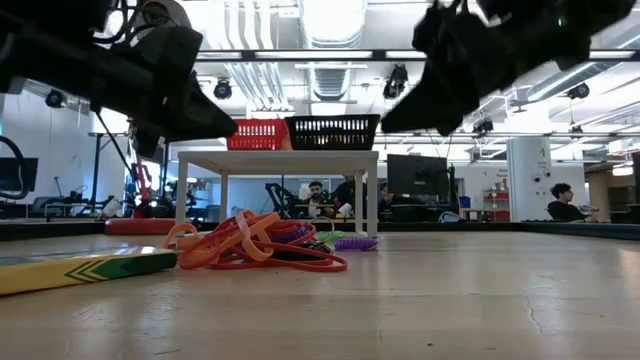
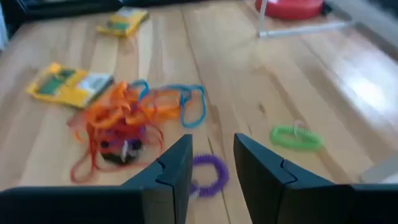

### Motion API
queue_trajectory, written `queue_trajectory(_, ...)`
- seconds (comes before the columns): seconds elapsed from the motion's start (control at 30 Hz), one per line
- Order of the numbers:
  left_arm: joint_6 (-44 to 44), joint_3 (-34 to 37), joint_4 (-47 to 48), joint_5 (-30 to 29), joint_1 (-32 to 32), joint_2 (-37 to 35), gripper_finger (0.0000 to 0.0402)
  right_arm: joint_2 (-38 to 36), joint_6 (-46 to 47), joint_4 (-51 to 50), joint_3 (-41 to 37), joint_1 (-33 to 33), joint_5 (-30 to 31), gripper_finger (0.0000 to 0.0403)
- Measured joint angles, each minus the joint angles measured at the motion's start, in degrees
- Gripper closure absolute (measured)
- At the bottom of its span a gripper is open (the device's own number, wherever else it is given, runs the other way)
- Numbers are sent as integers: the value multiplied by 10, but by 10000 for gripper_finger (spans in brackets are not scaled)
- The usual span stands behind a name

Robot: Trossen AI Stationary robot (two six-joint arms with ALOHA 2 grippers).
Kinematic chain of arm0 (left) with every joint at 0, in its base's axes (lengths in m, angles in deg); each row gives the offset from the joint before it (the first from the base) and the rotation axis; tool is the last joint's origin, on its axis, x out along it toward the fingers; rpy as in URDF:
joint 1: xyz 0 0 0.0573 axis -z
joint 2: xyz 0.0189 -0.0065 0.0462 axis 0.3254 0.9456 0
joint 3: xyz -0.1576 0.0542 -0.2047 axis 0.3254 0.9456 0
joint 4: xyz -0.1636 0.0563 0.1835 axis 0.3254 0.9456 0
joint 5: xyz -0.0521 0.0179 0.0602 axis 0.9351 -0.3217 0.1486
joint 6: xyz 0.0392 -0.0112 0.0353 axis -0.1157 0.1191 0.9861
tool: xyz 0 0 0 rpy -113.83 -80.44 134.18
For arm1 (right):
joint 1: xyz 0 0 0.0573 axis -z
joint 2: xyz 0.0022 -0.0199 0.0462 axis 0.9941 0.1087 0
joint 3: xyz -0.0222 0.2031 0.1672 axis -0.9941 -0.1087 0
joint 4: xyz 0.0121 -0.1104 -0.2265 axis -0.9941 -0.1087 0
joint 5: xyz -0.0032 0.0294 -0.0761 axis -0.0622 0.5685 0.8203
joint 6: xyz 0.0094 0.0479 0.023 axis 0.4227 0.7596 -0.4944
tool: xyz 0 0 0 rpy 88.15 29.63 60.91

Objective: Pick & Place Office Desk Supplies
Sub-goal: Put the blue rubber band into the black bin on the shelf

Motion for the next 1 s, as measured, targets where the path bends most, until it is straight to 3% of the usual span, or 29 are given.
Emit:
queue_trajectory(0.4, 65, 1, 5, 39, -12, 0, 335, 58, -6, 62, -20, 8, 0, 267)
queue_trajectory(0.53, 112, 1, 30, 116, -12, 0, 335, 102, -3, 79, 2, 15, 2, 248)
queue_trajectory(0.67, 119, -8, 117, 165, -14, 0, 323, 162, -6, 123, 17, 18, 17, 233)
queue_trajectory(0.8, 118, -29, 202, 277, -40, 0, 286, 222, 25, 218, 32, 18, 17, 227)
queue_trajectory(0.9, 148, -37, 211, 370, -76, 0, 252, 263, 44, 270, 46, 18, 16, 230)
queue_trajectory(1.0, 199, -37, 209, 399, -99, 0, 225, 276, 54, 297, 62, 15, 14, 236)
